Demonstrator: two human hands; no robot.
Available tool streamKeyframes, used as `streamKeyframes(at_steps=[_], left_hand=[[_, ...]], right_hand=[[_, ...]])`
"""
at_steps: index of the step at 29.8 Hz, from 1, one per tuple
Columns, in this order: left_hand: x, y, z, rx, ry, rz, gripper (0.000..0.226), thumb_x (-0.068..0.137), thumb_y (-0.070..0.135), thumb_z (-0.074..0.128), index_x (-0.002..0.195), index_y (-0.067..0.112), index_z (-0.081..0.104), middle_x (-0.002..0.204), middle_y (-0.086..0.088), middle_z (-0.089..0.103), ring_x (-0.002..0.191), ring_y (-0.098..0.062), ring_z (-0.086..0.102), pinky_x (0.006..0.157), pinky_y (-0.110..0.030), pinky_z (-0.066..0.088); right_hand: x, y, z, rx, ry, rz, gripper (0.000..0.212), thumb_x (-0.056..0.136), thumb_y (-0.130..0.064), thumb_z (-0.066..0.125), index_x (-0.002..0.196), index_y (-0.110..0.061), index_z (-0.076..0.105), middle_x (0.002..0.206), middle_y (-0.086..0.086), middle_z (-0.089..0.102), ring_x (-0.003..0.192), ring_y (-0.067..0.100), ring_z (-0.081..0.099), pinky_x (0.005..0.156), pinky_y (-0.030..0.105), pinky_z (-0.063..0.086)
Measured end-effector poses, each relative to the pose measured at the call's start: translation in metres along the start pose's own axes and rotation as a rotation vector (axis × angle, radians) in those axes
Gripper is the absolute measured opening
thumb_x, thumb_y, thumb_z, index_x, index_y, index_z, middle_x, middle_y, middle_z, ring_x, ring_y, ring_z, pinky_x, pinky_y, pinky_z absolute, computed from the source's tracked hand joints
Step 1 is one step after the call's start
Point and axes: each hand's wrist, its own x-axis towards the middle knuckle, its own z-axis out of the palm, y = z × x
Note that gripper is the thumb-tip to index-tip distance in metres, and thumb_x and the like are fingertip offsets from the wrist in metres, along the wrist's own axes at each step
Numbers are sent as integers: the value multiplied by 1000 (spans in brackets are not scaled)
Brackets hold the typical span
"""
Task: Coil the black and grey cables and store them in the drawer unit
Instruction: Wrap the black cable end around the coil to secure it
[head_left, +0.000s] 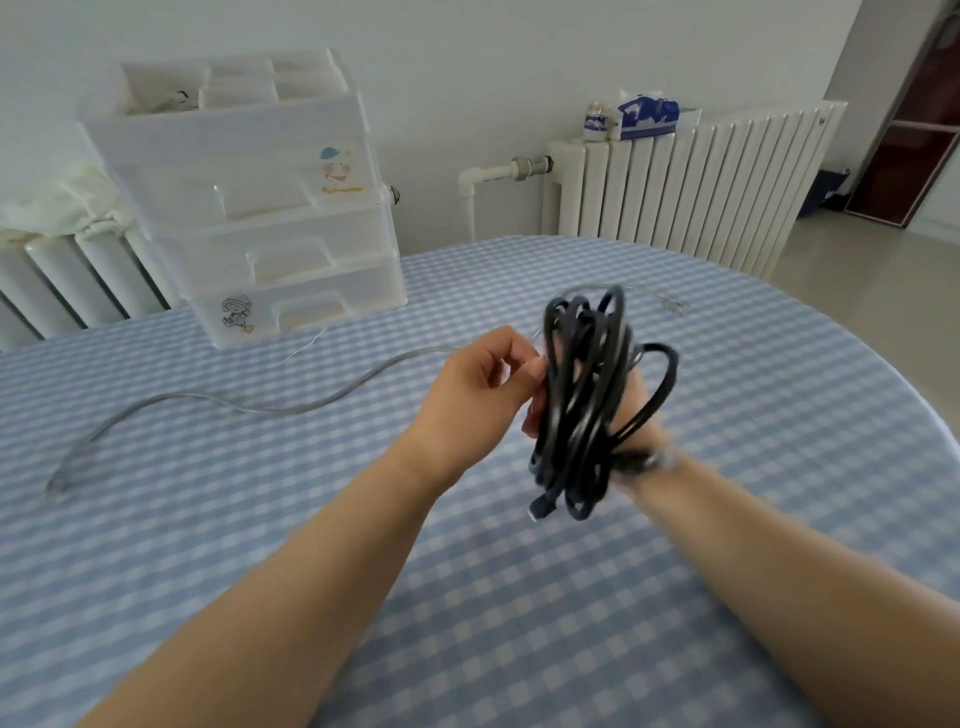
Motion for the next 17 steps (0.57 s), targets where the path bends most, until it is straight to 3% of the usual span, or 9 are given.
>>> streamKeyframes(at_steps=[1, 2, 6, 9, 11, 14, 17], left_hand=[[-1, 3, 0, 135, 52, 103, 19, 92, 7, 57, 74, 14, 55, 56, 11, 58, 64, -3, 49, 76, -21, 38], [-2, 5, -1, 279, 102, 232, 24, 92, 5, 56, 72, 18, 52, 55, 16, 54, 65, 0, 48, 74, -16, 33], [2, -7, -12, 849, 125, 687, 13, 84, 4, 56, 75, 12, 60, 75, 4, 58, 73, -19, 45, 67, -34, 38], [1, -7, -12, 1101, 97, 896, 22, 85, -3, 49, 82, 17, 56, 85, 4, 65, 79, -19, 48, 69, -32, 38], [-2, -5, -11, 1154, 108, 1025, 24, 93, 0, 41, 83, 19, 50, 84, 5, 66, 80, -19, 53, 72, -30, 39], [0, -10, -13, 1169, 182, 1033, 27, 94, 2, 46, 76, 15, 59, 81, 1, 66, 75, -21, 57, 69, -30, 40], [3, -8, -11, 951, 190, 634, 16, 91, 22, 57, 77, 16, 60, 75, 5, 60, 69, -12, 50, 66, -23, 35]], right_hand=[[0, -1, 4, 142, 2, 89, 20, 84, -23, 66, 82, -4, 59, 57, 3, 63, 48, 15, 62, 44, 24, 49], [-1, -3, 7, 210, 2, 168, 30, 86, -31, 65, 82, -3, 57, 55, 7, 59, 43, 18, 59, 39, 23, 46], [0, -16, 8, 255, -8, 478, 30, 74, -41, 64, 74, -12, 57, 54, 5, 56, 38, 12, 55, 33, 17, 41], [3, -22, -7, 212, -88, 799, 27, 65, -40, 67, 65, -14, 59, 52, 1, 54, 36, 8, 51, 29, 13, 36], [4, -26, -13, 156, -200, 913, 30, 64, -41, 63, 52, -14, 60, 49, 0, 50, 32, 5, 45, 27, 12, 33], [4, -29, -14, 108, -239, 892, 32, 64, -43, 64, 53, -14, 61, 48, 0, 50, 31, 5, 43, 27, 12, 32], [7, -24, -9, 54, -141, 675, 37, 77, -48, 63, 64, -14, 58, 49, 5, 55, 33, 10, 47, 31, 15, 36]])
